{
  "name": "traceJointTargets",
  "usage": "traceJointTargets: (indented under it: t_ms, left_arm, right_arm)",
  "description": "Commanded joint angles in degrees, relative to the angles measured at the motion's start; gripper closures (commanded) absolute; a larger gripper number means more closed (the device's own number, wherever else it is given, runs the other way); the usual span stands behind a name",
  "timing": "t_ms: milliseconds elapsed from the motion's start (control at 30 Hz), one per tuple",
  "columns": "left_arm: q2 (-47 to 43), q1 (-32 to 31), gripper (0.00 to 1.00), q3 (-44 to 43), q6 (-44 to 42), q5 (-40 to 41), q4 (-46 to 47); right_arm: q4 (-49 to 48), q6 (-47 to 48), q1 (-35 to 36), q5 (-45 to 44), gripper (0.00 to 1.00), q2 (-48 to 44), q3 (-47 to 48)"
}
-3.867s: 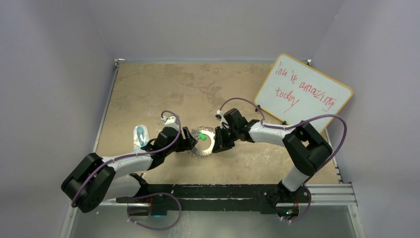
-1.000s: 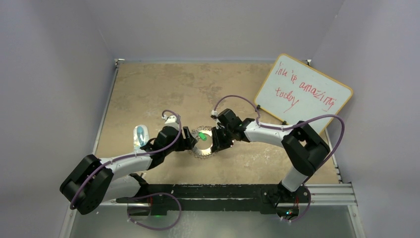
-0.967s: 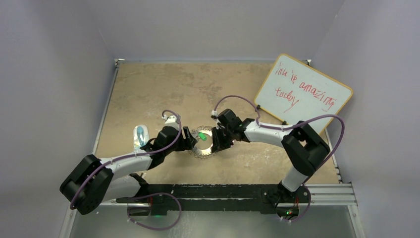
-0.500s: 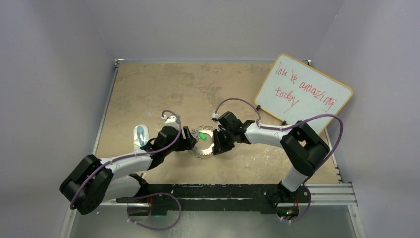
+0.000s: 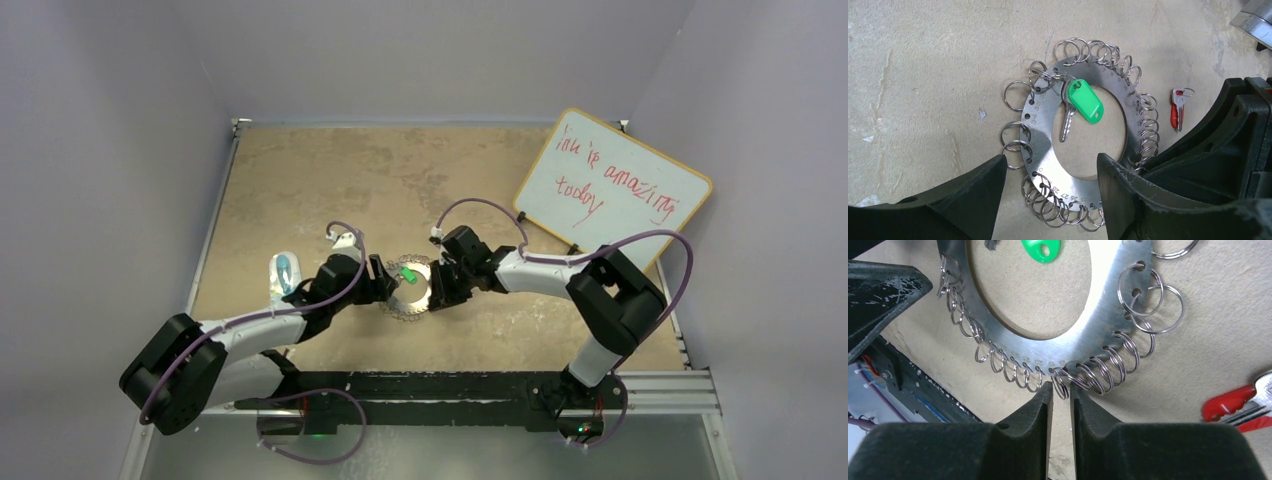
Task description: Put the keys on the keyring
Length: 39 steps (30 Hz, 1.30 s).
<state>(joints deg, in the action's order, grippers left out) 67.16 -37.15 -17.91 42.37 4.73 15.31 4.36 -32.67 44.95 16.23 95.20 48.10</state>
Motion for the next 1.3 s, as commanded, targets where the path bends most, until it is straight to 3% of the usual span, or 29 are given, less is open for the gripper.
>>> traceJointTargets:
  t_ms: [0, 100, 200, 333, 533, 800, 967, 1100, 1267]
  left_arm:
    - [-1.32, 0.05, 0.36, -1.20, -0.97, 0.45, 0.78]
    - [-1.24, 0.03, 0.36, -1.41, -1.06, 0.45, 0.53]
    - [-1.45, 0.02, 0.36, -1.67, -1.19, 0.53, 0.14]
    - [-2.06, -0.01, 0.36, -2.15, -1.85, 1.14, -0.34]
    - [-4.30, 0.01, 0.36, -4.04, -5.04, 0.56, -1.32]
    - [-11.85, 0.02, 0.36, -8.16, -11.62, 0.01, -3.27]
    - [-15.49, 0.00, 0.36, -10.08, -18.90, -2.74, -3.17]
    - [-17.13, 0.00, 0.35, -9.18, -25.58, -8.12, -1.76]
    - [-19.81, 0.03, 0.38, -4.26, -32.97, -17.01, 6.40]
  right_arm:
    - [-3.06, -0.49, 0.06, 0.11, 0.77, -0.64, -1.33]
    - [-3.83, -0.49, -0.04, 1.07, 0.82, -0.29, -1.24]
    - [-3.02, 0.10, 0.05, 1.20, 1.00, -0.55, -0.88]
    - [-0.14, 3.03, 0.05, 0.22, 1.00, -1.85, 1.12]
    - [4.66, 14.76, 0.07, -2.76, 1.00, -6.46, 6.80]
    - [2.41, 28.11, 0.06, -7.24, 1.00, -16.83, 8.95]
    - [-0.50, 43.77, 0.12, -2.20, 1.00, -17.68, 8.92]
    - [0.72, 49.86, 0.05, 3.19, 1.00, -17.63, 10.07]
    - [-1.46, 57.77, 0.07, 8.11, 1.00, -20.85, 8.09]
